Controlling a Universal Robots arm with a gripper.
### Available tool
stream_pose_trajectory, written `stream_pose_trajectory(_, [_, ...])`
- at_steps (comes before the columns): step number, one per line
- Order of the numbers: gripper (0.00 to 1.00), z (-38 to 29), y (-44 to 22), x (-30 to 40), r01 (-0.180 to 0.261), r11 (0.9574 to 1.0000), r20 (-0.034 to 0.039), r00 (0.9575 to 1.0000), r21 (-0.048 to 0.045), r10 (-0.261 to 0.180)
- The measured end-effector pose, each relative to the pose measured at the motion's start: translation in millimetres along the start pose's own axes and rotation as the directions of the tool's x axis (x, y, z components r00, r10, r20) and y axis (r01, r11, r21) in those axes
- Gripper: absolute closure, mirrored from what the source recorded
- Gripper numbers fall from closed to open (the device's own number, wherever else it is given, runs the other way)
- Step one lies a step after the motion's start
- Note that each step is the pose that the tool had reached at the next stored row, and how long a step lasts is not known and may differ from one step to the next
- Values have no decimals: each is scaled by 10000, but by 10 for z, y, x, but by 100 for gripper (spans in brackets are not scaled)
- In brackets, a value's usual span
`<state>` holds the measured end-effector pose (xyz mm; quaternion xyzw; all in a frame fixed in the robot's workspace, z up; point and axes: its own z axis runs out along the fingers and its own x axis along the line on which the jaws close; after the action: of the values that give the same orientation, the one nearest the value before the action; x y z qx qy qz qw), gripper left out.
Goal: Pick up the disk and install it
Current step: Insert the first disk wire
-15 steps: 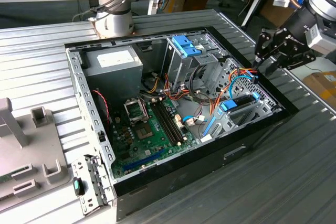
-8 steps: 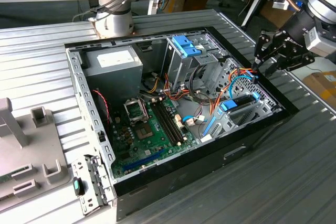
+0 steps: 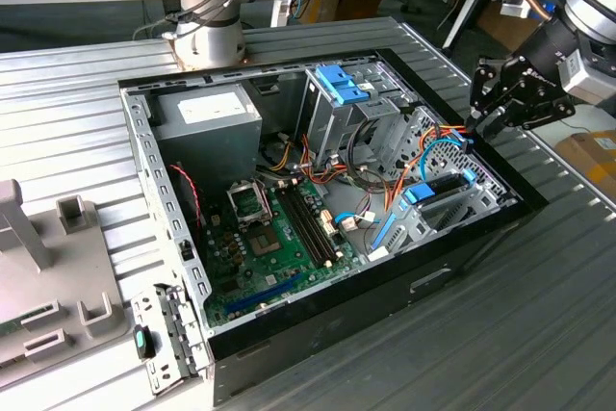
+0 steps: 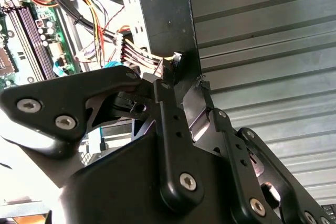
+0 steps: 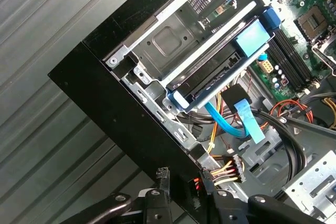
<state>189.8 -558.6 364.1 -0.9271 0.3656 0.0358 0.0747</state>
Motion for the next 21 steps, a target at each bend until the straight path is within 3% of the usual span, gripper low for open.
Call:
stream_pose_trajectory(3, [65, 1, 30, -31, 2, 10000, -2, 10000, 2, -2])
stream_pose_trajectory(11, [65, 16, 53, -21, 23, 10000, -4, 10000, 3, -23])
stream_pose_trajectory(13, [74, 17, 53, -21, 23, 10000, -3, 10000, 4, -23])
stream_pose_trajectory(17, [74, 17, 53, -21, 27, 10000, -3, 10000, 5, -27])
stream_pose_trajectory(19, [74, 17, 54, -22, 623, 9980, 68, 9980, -65, -622])
stream_pose_trajectory(21, [74, 17, 53, -22, 629, 9980, 68, 9980, -66, -628])
